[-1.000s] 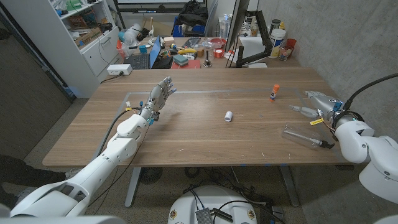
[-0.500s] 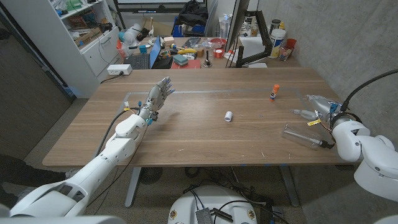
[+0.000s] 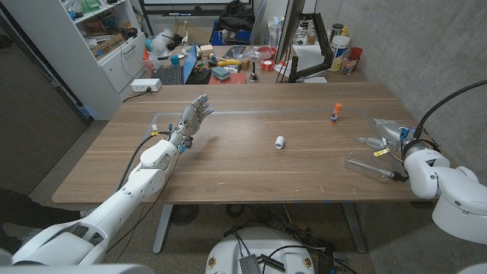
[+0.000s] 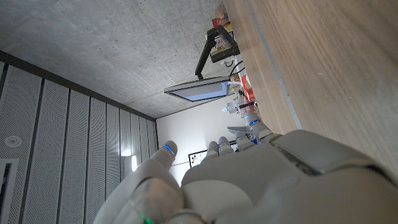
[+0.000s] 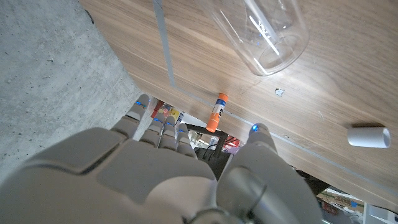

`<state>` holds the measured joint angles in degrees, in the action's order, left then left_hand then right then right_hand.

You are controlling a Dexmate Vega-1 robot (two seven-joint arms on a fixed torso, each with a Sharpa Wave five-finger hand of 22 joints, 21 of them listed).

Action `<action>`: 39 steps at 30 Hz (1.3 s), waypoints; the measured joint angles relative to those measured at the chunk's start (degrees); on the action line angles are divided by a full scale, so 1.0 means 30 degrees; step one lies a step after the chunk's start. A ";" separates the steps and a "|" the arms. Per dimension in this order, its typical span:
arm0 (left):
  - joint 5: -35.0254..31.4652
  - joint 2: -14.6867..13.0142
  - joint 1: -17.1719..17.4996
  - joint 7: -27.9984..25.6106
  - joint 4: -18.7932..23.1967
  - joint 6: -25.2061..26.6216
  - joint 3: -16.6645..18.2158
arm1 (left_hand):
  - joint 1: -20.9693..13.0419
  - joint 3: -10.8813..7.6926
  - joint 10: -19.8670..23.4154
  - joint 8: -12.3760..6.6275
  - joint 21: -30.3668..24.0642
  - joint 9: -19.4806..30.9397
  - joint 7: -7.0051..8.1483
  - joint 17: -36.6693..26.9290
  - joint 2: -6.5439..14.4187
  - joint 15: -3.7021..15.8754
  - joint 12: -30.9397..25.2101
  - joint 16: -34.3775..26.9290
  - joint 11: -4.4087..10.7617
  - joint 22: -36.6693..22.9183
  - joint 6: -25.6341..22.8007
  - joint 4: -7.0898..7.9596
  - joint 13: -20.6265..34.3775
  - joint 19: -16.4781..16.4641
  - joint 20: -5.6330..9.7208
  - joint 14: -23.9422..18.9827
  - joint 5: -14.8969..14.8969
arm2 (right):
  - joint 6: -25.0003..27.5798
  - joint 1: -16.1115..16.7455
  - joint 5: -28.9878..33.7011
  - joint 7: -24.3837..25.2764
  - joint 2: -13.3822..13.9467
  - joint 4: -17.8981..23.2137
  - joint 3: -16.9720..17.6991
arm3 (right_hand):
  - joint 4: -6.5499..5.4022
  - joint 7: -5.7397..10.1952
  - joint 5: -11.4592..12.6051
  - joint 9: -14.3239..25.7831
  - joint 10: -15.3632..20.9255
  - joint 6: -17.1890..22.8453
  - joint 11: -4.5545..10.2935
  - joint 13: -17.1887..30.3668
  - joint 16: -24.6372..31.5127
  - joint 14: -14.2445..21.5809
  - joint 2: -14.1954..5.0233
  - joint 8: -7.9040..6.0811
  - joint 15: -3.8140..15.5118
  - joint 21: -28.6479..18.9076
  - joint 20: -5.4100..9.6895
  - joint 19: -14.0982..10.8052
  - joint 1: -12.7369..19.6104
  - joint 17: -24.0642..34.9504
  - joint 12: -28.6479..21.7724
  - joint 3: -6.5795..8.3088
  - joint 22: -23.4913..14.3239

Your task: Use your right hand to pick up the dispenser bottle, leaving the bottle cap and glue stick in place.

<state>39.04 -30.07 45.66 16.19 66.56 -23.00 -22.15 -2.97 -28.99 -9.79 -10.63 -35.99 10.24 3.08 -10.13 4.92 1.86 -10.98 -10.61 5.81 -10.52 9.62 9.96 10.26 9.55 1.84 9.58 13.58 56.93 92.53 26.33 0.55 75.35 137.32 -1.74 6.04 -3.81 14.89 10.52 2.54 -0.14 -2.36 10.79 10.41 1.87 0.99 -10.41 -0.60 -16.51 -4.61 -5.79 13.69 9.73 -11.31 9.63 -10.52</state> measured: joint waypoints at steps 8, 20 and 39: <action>0.0023 0.0100 -0.0157 0.0151 -0.0291 -0.0012 -0.0008 | 0.0000 0.0000 0.0000 0.0000 0.0000 -0.0001 0.0000 -0.0001 0.0000 0.0000 0.0000 0.0000 0.0000 0.0000 0.0000 0.0000 0.0000 0.0000 0.0000 0.0000 0.0000 | 0.1170 -0.1340 -0.0758 0.0485 0.1493 0.0415 -0.1929 | 0.0388 -0.0332 0.0196 0.0000 -0.0105 -0.0606 0.0103 -0.0002 0.0000 0.0102 0.0706 -0.0001 0.0103 0.0074 0.0417 -0.0264 0.0482 0.0097 0.0000 -0.0390 0.0000; 0.0031 0.0249 -0.0342 0.0319 -0.0613 -0.0060 -0.0070 | 0.0000 -0.0082 0.0000 0.0000 0.0000 0.0000 0.0000 -0.0002 0.0000 0.0000 0.0000 0.0000 0.0000 0.0000 0.0000 -0.0082 -0.0001 0.0000 0.0000 0.0000 0.0000 | 0.2224 -0.3872 -0.1272 0.0526 0.2971 0.0942 -0.5124 | 0.0674 -0.0505 0.0272 -0.0001 -0.0255 -0.0850 0.0101 -0.0002 0.0000 0.0203 0.1452 -0.0001 0.0205 0.0073 0.0931 -0.0435 0.0852 0.0095 0.0000 -0.0676 0.0000; -0.0061 0.0400 -0.0479 0.0332 -0.0793 -0.0079 -0.0157 | 0.0000 -0.0081 0.0000 0.0000 0.0135 -0.0001 0.0000 -0.0003 0.0000 0.0000 0.0000 0.0000 0.0000 0.0000 0.0000 -0.0081 0.0000 0.0000 0.0000 0.0000 0.0000 | 0.2492 -0.5699 -0.2461 0.1016 0.4080 0.1035 -0.7367 | 0.0719 -0.0504 0.0477 -0.0001 -0.0247 -0.0846 0.0099 -0.0004 0.0000 0.0408 0.2077 -0.0151 0.0269 0.0147 0.1782 -0.0951 0.0924 0.0093 -0.0148 -0.1105 0.0000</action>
<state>38.86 -28.87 44.22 17.19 64.18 -23.24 -22.62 -2.97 -29.23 -9.79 -10.63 -35.59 10.24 3.08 -10.14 4.92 1.86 -10.98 -10.61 5.81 -10.52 9.62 9.71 10.26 9.55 1.84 9.58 13.58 64.40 75.43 18.95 3.60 87.59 140.42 -23.84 8.20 -5.33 16.32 10.52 1.80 -2.68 -2.06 10.78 10.41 3.10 7.23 -10.87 0.20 -16.07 0.74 -8.65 16.46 10.01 -11.75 6.32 -10.52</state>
